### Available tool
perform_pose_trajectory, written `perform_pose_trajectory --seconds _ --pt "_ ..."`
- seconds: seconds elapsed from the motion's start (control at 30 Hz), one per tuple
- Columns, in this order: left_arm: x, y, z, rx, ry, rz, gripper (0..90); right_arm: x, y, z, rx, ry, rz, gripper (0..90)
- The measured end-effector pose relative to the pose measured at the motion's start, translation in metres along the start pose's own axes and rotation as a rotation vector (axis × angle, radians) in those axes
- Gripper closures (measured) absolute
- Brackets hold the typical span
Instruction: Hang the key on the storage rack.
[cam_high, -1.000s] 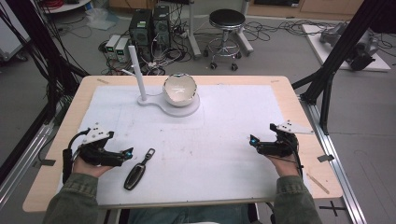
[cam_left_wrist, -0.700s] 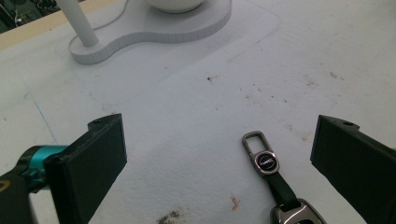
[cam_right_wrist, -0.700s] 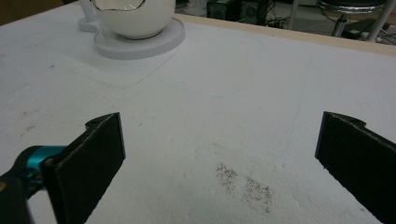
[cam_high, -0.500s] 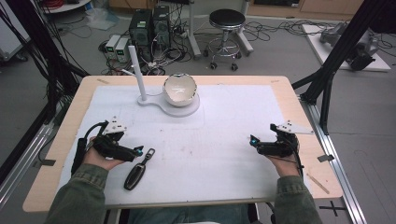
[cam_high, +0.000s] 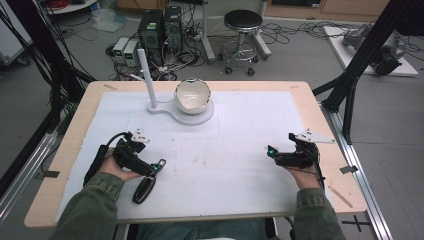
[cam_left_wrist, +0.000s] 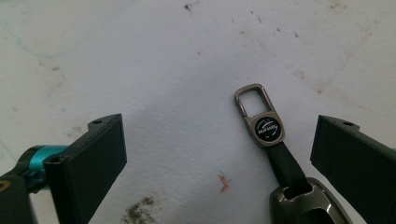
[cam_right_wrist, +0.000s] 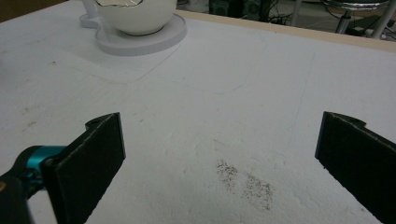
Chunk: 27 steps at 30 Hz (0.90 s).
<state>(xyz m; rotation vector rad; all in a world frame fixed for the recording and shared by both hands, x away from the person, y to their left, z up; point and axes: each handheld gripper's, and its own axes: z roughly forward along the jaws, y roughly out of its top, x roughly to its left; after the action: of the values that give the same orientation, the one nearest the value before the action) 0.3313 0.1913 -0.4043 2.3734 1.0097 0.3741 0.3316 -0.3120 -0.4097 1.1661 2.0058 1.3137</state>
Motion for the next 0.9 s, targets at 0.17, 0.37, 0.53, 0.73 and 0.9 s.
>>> perform_pose_trajectory --seconds 0.17,0.37,0.53,0.73,0.9 --pt "-0.003 0.006 0.007 0.085 -0.046 -0.005 4.0 0.000 0.000 0.000 0.004 0.003 -0.003 0.6" --pt "-0.011 0.014 0.022 0.244 -0.085 -0.001 6.8 0.000 0.000 0.000 0.004 0.009 -0.009 0.6" --pt "-0.012 0.020 0.025 0.304 -0.102 -0.027 9.3 0.001 -0.001 0.001 0.013 0.014 -0.014 0.6" --pt "-0.011 0.021 0.025 0.316 -0.091 -0.040 13.4 0.001 -0.001 0.002 0.018 0.013 -0.021 0.6" --pt "-0.011 0.020 0.024 0.314 -0.102 -0.035 26.5 0.002 -0.001 0.002 0.022 0.016 -0.020 0.6"
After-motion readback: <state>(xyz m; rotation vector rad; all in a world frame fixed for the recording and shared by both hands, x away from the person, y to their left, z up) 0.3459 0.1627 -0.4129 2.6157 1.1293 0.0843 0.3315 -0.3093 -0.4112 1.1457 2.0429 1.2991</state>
